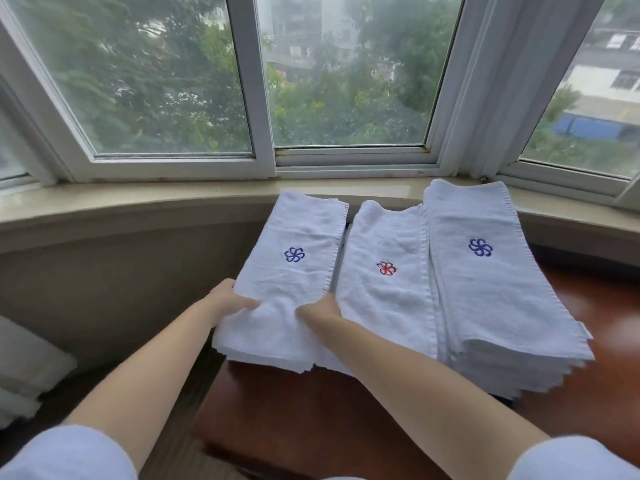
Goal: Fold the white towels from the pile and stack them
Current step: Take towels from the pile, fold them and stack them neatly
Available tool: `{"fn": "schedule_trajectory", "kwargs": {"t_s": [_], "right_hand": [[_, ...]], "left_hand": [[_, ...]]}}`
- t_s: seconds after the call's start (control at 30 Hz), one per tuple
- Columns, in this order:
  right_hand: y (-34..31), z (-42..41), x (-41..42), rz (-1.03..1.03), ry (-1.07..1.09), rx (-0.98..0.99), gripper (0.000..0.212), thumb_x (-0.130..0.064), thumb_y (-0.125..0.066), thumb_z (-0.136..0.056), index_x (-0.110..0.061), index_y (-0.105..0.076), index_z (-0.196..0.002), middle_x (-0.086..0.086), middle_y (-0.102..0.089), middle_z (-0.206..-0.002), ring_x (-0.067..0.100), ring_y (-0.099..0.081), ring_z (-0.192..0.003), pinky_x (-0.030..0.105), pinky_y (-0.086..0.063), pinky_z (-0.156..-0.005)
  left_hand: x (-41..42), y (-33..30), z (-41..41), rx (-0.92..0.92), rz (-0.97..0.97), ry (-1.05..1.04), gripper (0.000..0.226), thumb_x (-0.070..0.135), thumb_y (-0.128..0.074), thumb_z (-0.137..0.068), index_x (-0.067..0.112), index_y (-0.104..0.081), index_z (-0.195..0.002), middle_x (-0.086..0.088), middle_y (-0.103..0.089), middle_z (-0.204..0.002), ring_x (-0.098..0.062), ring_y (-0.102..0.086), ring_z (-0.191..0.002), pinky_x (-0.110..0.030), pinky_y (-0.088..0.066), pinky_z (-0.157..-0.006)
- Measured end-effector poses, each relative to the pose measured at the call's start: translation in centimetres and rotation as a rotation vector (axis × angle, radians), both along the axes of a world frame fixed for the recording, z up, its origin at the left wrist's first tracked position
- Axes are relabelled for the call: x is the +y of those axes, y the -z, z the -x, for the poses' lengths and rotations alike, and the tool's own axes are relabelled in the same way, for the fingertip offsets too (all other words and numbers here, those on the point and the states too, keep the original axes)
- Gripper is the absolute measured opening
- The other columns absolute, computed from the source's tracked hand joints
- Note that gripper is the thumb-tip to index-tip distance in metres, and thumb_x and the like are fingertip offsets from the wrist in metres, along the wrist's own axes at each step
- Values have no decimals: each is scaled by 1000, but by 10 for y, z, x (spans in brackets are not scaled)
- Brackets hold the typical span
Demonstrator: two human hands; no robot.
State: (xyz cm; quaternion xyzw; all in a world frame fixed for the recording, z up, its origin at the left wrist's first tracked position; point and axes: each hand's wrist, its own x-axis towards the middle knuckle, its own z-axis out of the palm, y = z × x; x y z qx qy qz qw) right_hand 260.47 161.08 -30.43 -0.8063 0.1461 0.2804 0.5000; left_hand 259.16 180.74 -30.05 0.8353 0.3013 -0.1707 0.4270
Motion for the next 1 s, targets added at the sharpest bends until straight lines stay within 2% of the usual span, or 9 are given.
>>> {"fn": "schedule_trajectory", "kwargs": {"t_s": [0.17, 0.27, 0.37, 0.57, 0.7, 0.8, 0.87, 0.93, 1.0], "right_hand": [[-16, -6, -20, 214, -116, -262, 44, -23, -45, -93, -4, -46, -133, 4, -56, -102, 17, -55, -71, 24, -38, -48], [-25, -23, -43, 421, -139, -438, 37, -24, -43, -94, -10, -49, -128, 9, -51, -127, 27, -52, -109, 30, -42, -75], [-20, -41, -74, 597, -184, -384, 39, -25, -43, -95, -12, -46, -131, 11, -38, -139, 29, -37, -126, 37, -38, -97], [-17, -80, -123, 641, -57, -342, 41, -26, -42, -95, -12, -44, -134, 11, -38, -140, 28, -33, -130, 35, -34, -101], [-15, -113, -139, 653, -17, -399, 45, -30, -43, -95, -15, -43, -138, 9, -31, -148, 28, -30, -134, 35, -30, -107], [-10, -140, -145, 629, 16, -395, 47, -30, -43, -94, -17, -39, -139, 11, -26, -149, 28, -24, -138, 35, -25, -111], [-5, -157, -145, 605, 43, -376, 48, -28, -43, -94, -20, -36, -141, 12, -21, -152, 28, -20, -141, 36, -24, -112], [2, -173, -142, 626, 62, -359, 49, -25, -43, -93, -24, -34, -141, 12, -17, -153, 29, -17, -141, 38, -22, -112], [6, -181, -140, 636, 58, -362, 50, -20, -42, -93, -26, -33, -142, 15, -21, -150, 31, -18, -139, 38, -21, -112]], "left_hand": [[-31, -10, -2, -85, -406, -6, 57, 20, -71, -78, 18, -41, -126, -10, -46, -124, -28, -46, -111, -38, -46, -82], [-48, -15, -16, -220, -551, 100, 51, 12, -57, -84, 20, -46, -133, -10, -44, -132, -29, -36, -123, -39, -43, -92], [-69, -15, -38, -343, -428, 221, 33, 8, -50, -86, 16, -63, -114, -6, -58, -123, -24, -51, -115, -32, -44, -91], [-120, -14, -96, -342, -171, 367, 14, 10, -55, -87, 16, -66, -92, -3, -66, -100, -18, -59, -91, -27, -46, -74], [-143, -7, -150, -332, -105, 401, 22, 12, -56, -88, 14, -65, -108, -6, -65, -113, -22, -60, -98, -28, -48, -81], [-155, -1, -191, -301, -68, 410, 44, 18, -57, -90, 14, -51, -134, -10, -56, -127, -29, -59, -110, -36, -51, -92], [-162, 2, -214, -294, -54, 408, 54, 23, -59, -89, 16, -42, -139, -11, -55, -128, -31, -61, -107, -37, -53, -87], [-168, 8, -235, -264, -31, 379, 54, 28, -62, -87, 14, -41, -134, -10, -58, -121, -32, -64, -99, -34, -53, -74], [-170, 12, -245, -246, -29, 337, 34, 28, -65, -84, 10, -51, -108, -12, -62, -104, -31, -63, -85, -30, -48, -61]]}}
